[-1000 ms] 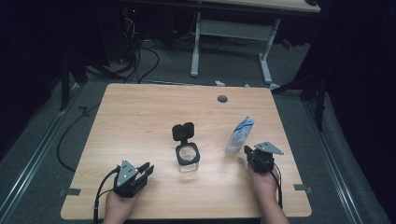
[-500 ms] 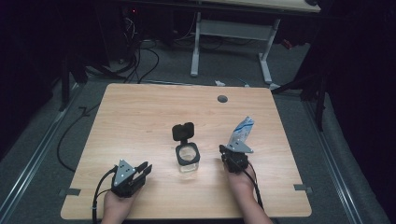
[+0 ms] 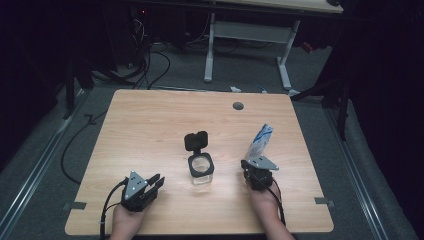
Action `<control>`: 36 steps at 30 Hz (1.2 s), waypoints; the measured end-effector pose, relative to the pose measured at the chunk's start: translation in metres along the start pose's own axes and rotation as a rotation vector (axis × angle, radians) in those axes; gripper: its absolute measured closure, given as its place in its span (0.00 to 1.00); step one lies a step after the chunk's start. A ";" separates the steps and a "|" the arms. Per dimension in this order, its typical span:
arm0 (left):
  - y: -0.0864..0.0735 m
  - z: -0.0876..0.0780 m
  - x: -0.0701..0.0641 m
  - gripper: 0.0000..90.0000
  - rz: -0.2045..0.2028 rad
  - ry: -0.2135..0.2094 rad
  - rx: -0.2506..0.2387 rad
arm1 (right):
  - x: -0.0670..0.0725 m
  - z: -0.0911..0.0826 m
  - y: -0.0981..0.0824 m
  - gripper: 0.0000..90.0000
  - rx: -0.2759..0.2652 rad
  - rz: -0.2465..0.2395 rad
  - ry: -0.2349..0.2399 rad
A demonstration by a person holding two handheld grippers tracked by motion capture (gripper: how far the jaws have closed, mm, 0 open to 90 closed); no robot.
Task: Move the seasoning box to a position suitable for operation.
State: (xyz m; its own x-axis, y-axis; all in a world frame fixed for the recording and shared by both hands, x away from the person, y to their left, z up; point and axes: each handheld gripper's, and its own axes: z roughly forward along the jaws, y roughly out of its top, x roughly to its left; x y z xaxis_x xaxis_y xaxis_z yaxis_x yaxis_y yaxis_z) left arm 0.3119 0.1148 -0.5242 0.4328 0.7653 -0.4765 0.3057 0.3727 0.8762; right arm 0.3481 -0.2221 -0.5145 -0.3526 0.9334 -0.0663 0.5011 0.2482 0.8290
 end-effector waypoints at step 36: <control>0.001 0.003 0.000 0.83 -0.004 -0.001 0.000 | -0.063 -0.032 -0.034 0.93 0.021 0.114 -0.083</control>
State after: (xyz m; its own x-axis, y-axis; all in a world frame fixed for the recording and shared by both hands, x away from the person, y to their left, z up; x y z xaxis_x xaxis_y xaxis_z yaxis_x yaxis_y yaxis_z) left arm 0.3142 0.1137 -0.5231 0.4326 0.7630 -0.4802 0.3074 0.3759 0.8742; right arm 0.3280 -0.2980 -0.5212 -0.2262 0.9739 -0.0188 0.5510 0.1438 0.8220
